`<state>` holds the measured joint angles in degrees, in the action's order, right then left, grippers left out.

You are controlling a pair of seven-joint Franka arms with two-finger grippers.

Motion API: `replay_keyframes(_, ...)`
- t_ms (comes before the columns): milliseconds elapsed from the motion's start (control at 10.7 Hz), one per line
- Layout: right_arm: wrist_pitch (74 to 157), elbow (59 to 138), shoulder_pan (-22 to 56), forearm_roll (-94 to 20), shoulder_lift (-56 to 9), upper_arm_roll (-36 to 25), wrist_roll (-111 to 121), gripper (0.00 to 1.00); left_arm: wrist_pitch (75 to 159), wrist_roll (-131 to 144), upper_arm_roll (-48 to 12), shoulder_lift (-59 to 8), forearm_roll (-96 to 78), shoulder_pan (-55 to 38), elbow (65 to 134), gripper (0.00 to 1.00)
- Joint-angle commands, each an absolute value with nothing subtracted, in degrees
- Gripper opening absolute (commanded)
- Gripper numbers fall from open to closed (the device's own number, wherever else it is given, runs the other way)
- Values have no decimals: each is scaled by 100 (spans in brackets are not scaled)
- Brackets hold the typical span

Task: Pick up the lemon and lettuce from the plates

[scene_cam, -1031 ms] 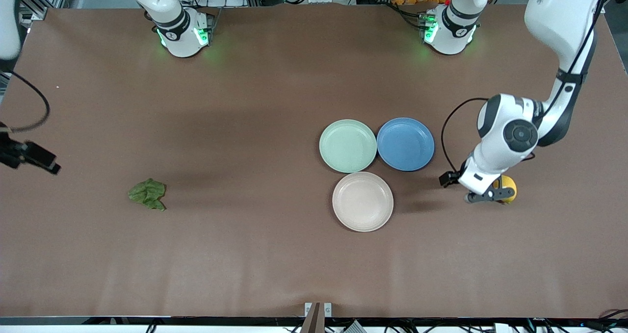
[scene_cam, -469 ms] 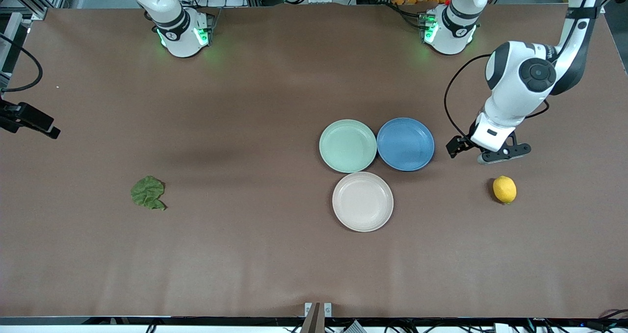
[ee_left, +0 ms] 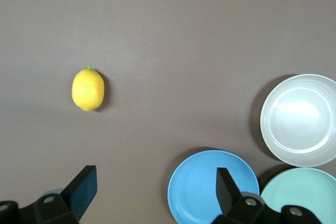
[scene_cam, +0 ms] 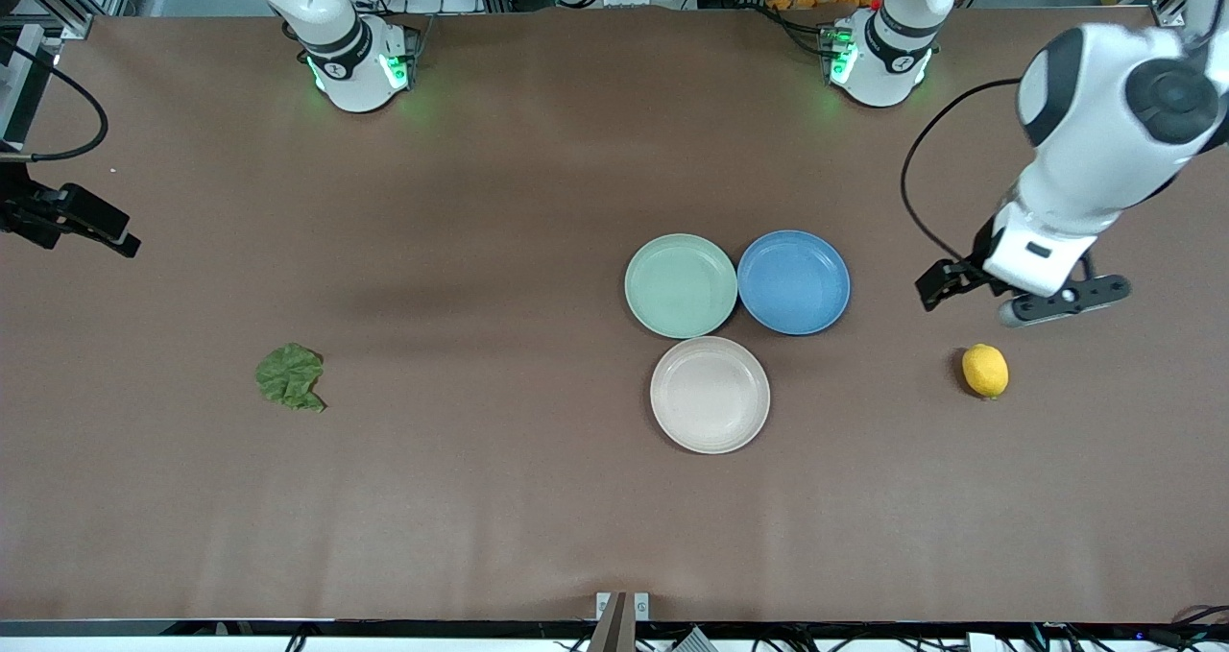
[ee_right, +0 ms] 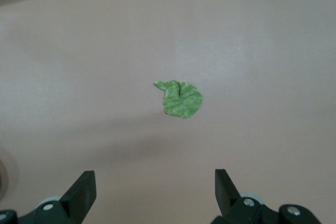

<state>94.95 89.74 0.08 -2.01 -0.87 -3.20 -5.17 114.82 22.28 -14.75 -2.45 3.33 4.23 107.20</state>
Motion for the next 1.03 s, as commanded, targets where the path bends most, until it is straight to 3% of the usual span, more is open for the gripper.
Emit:
replay_keyframes(0,9466,9132,0,-158,53,-325,-527,100,10813,1575,-1459,-299,80,692,9997,100)
replay_keyframes(188,9448,8992,-18,-150,-8,-325,-484,100,10312,1512,-1241,-404,-376,651,9372,100)
replay_keyframes(375,9282,8676,9,-141,-193,-325,-483,100,9872,1372,-435,-352,-308,-172,9071,100)
replay_keyframes(938,9026,8710,193,413,-202,-308,-492,100,9079,475,-343,-308,-290,-149,8499,100)
